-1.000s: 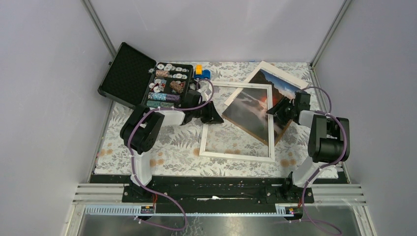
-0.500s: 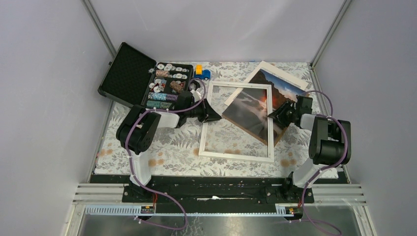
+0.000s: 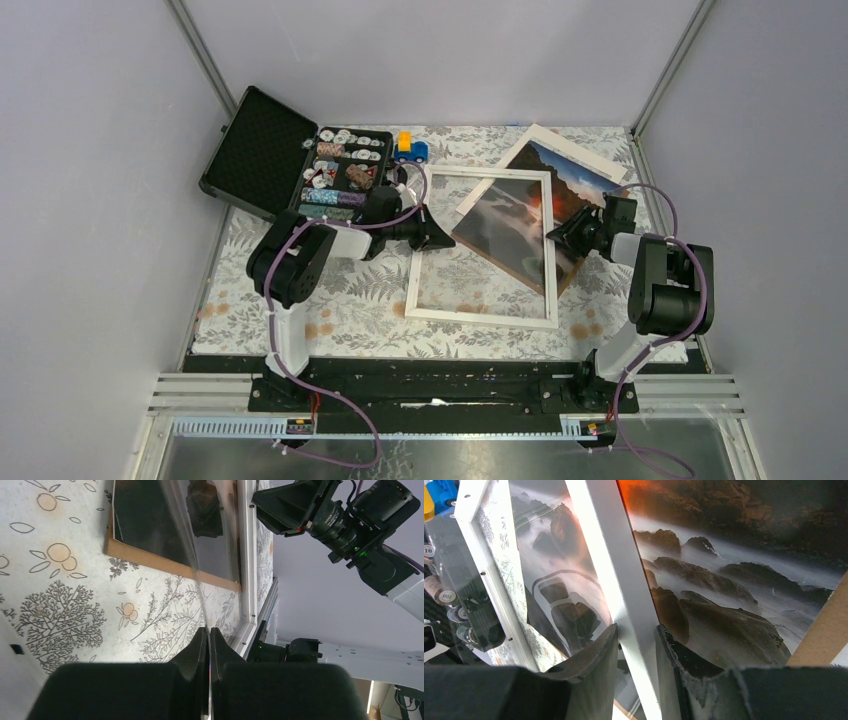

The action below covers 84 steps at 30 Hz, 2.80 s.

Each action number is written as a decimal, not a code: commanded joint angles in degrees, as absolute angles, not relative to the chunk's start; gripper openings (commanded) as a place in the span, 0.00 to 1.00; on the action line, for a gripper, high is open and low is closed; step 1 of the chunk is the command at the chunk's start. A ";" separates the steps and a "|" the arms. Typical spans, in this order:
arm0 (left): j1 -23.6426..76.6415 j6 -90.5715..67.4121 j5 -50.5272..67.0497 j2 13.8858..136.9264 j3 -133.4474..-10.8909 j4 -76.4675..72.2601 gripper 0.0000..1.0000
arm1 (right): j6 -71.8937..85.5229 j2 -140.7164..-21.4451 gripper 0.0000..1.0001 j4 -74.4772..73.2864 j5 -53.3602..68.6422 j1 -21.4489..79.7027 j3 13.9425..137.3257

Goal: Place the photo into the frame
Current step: Place the photo frame item in the photo frame.

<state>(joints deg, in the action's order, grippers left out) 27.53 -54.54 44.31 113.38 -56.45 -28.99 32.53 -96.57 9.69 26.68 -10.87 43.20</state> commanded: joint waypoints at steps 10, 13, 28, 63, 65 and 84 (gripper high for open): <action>28.74 -53.88 43.12 110.28 -58.88 -25.89 0.28 | 32.78 -96.43 0.29 10.99 28.68 -10.72 42.71; 28.74 -56.20 45.63 110.93 -58.70 -29.41 0.16 | 32.78 -96.75 0.29 10.99 28.90 -10.72 42.81; 28.39 -71.51 52.69 115.31 -53.49 -57.02 0.00 | 33.48 -97.43 0.32 10.98 29.03 -10.87 43.36; 29.71 -89.46 47.71 114.86 -49.95 -72.03 0.00 | 33.57 -97.97 0.32 11.33 29.30 -10.88 43.26; 29.78 -89.88 47.03 114.19 -49.91 -71.63 0.00 | 33.56 -98.02 0.32 11.33 29.25 -10.90 43.25; 30.10 -86.83 47.72 113.98 -52.80 -67.30 0.00 | 33.79 -98.52 0.32 12.03 29.82 -10.90 43.18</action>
<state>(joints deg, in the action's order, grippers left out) 29.63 -89.19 45.76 115.26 -50.19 -65.80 33.76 -97.67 12.40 28.75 -11.31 43.20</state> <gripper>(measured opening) 0.014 0.320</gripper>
